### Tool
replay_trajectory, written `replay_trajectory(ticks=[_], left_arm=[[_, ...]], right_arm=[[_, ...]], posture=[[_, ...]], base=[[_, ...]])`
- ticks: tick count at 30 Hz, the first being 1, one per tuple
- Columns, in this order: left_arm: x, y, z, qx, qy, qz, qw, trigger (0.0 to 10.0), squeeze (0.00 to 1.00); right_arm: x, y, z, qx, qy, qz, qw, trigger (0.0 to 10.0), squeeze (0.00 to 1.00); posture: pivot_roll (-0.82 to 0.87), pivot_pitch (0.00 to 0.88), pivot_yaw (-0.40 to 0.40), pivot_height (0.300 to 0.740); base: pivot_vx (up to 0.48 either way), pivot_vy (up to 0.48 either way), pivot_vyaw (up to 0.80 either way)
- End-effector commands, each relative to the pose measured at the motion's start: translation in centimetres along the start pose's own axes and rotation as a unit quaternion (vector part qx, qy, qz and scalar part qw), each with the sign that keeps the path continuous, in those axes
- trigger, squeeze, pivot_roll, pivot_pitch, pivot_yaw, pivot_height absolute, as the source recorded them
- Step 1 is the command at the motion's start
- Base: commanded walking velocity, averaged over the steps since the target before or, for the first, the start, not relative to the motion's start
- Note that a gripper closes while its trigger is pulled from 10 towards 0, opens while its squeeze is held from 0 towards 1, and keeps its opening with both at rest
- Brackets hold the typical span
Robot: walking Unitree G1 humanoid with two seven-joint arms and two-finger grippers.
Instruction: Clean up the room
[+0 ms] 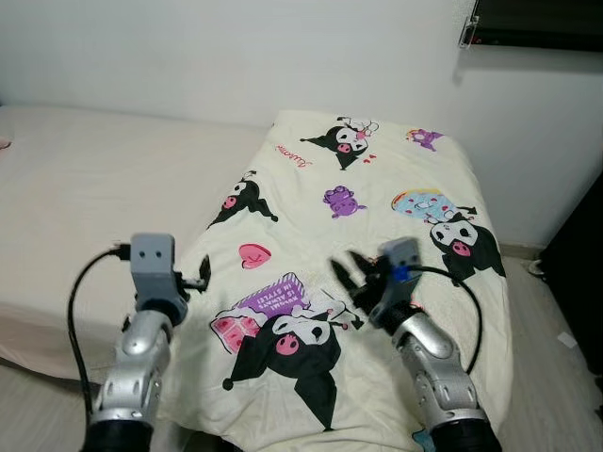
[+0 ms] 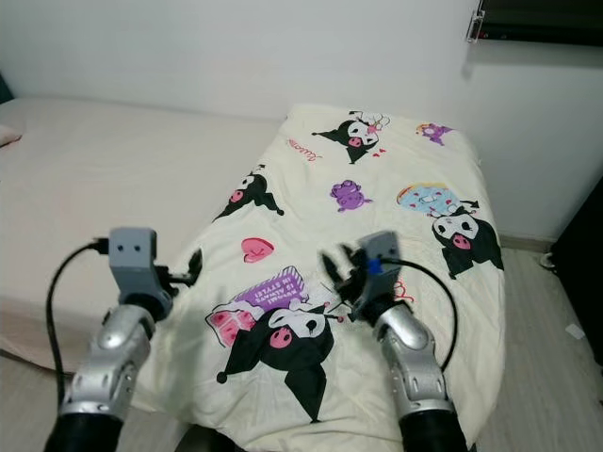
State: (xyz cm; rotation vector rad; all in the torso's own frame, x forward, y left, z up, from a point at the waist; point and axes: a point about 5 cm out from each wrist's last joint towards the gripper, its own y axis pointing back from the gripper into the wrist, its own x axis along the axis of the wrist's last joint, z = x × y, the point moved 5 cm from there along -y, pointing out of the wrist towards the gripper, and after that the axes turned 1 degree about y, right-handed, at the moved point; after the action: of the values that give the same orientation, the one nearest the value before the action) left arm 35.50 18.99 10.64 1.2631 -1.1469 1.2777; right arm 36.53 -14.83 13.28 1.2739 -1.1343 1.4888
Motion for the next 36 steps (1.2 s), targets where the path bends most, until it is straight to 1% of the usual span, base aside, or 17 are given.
replay_trajectory(ticks=[1, 3, 7, 9, 11, 15, 25, 29, 33, 36], left_arm=[[-0.3, 0.5, 0.7, -0.005, -0.016, 0.006, 1.000, 10.0, 0.00], [-0.4, 0.6, 0.8, -0.010, -0.016, 0.007, 1.000, 10.0, 0.00], [-0.5, 0.7, 0.9, -0.015, -0.028, 0.005, 0.999, 10.0, 0.00], [-0.5, 0.8, 1.0, -0.022, -0.027, 0.007, 0.999, 10.0, 0.00], [-0.1, 1.2, 1.4, -0.045, -0.021, 0.022, 0.999, 10.0, 0.00], [0.2, 1.4, 1.6, -0.053, -0.018, 0.030, 0.998, 10.0, 0.00], [0.5, 1.3, 1.5, -0.043, -0.013, 0.039, 0.998, 10.0, 0.00], [0.6, 1.4, 1.4, -0.041, -0.011, 0.039, 0.998, 10.0, 0.00], [0.6, 1.6, 1.2, -0.033, -0.009, 0.038, 0.999, 10.0, 0.00], [0.5, 1.7, 1.2, -0.033, -0.009, 0.039, 0.999, 10.0, 0.00]], right_arm=[[-0.6, 0.7, 1.5, -0.053, 0.035, -0.006, 0.998, 10.0, 0.00], [-0.9, 1.0, 2.0, -0.073, 0.035, -0.006, 0.997, 10.0, 0.00], [-1.3, 1.3, 2.3, -0.084, 0.042, -0.008, 0.995, 10.0, 0.00], [-1.5, 1.4, 2.4, -0.086, 0.036, -0.009, 0.996, 10.0, 0.00], [-2.0, 1.5, 2.4, -0.093, 0.014, -0.011, 0.995, 10.0, 0.00], [-2.1, 1.5, 2.2, -0.093, 0.010, -0.011, 0.996, 10.0, 0.00], [-1.8, 1.3, 1.2, -0.076, 0.007, -0.005, 0.997, 10.0, 0.00], [-1.8, 1.3, 1.1, -0.073, 0.006, -0.004, 0.997, 10.0, 0.00], [-1.8, 1.4, 1.0, -0.073, -0.003, -0.004, 0.997, 10.0, 0.00], [-1.9, 1.5, 0.8, -0.074, -0.010, -0.004, 0.997, 10.0, 0.00]], posture=[[0.01, 0.000, -0.037, 0.624], [0.01, 0.000, -0.038, 0.634], [0.01, 0.000, -0.039, 0.649], [0.01, 0.000, -0.040, 0.654], [0.01, 0.000, -0.039, 0.669], [0.01, 0.000, -0.038, 0.679], [0.01, 0.000, -0.039, 0.714], [0.01, 0.000, -0.040, 0.719], [0.01, 0.000, -0.045, 0.739], [0.01, 0.000, -0.048, 0.740]], base=[[0.000, 0.000, 0.00], [0.000, 0.000, 0.00], [0.000, 0.000, 0.00], [0.000, 0.000, 0.00], [0.000, 0.000, 0.00], [0.000, 0.000, 0.00], [0.000, 0.000, 0.00], [0.000, 0.000, 0.00], [0.000, 0.000, 0.00], [0.000, 0.000, 0.00]])
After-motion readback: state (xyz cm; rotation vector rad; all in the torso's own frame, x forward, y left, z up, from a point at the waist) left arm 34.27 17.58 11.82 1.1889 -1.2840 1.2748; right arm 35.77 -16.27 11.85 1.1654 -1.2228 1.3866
